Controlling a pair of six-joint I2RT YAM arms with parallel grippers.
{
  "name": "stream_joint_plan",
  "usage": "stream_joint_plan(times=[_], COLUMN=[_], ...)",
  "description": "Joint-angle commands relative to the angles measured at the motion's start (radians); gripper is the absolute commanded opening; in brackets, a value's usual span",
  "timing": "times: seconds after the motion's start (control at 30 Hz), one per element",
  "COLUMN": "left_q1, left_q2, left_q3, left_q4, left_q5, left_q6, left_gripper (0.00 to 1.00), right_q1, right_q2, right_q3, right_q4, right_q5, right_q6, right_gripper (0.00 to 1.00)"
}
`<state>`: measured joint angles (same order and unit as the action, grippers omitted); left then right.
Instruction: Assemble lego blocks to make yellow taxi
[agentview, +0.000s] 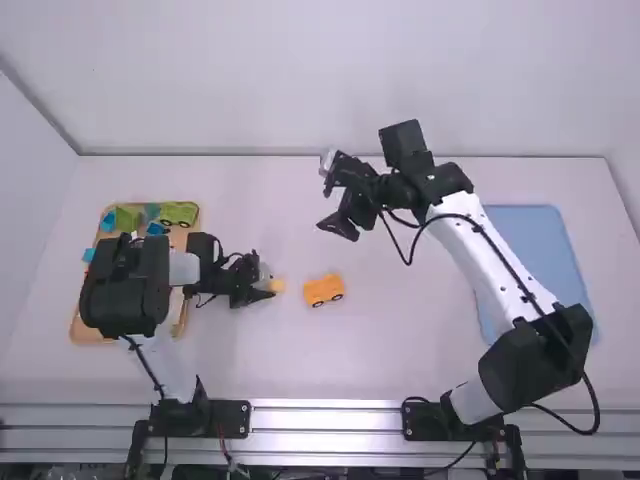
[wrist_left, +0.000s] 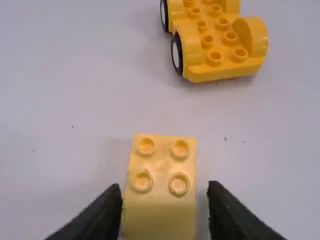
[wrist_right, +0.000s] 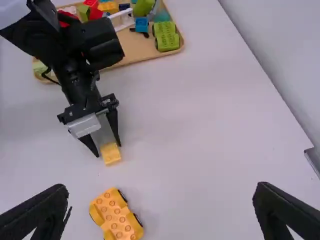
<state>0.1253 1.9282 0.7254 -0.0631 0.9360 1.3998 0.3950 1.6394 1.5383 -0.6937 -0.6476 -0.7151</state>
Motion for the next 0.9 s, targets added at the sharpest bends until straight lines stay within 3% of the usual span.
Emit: stream_joint_plan(times=[0.0, 0.17, 0.3, 0.37, 0.47, 0.63, 0.7, 0.87], left_q1=[-0.023, -0.023, -0.023, -0.023, -0.026, -0.061, -0.092, -0.202], left_q2=[0.005, 0.005, 0.002, -0.02, -0.104, -0.257, -0.363, -0.525], left_q3=[-0.006, -0.006, 0.012, 0.025, 0.045, 0.049, 0.036, -0.008], left_q4=[-0.005, 0.021, 0.007, -0.006, -0.091, -0.171, -0.192, -0.178], left_q5=[-0.008, -0.005, 0.043, 0.045, 0.031, 0.011, -0.039, -0.15], left_q6=[0.004, 0.003, -0.007, -0.061, -0.094, -0.097, -0.164, -0.366], left_gripper=[0.42, 0.31, 0.24, 0.13, 0.08, 0.08, 0.09, 0.09], right_q1=[0.011, 0.008, -0.006, -0.024, -0.064, -0.121, -0.154, -0.183], right_q2=[-0.023, -0.023, -0.025, -0.025, -0.021, 0.011, 0.039, 0.127], right_q3=[0.032, 0.032, 0.031, 0.031, -0.018, -0.173, -0.296, -0.463], right_q4=[-0.003, -0.012, -0.118, -0.179, -0.2, -0.032, 0.1, 0.314], right_q5=[-0.009, -0.005, -0.011, -0.023, -0.085, -0.168, -0.23, -0.359], right_q6=[0.0, -0.001, -0.172, -0.248, -0.371, -0.399, -0.43, -0.503], right_gripper=[0.99, 0.99, 0.99, 0.99, 0.99, 0.99, 0.99, 0.99])
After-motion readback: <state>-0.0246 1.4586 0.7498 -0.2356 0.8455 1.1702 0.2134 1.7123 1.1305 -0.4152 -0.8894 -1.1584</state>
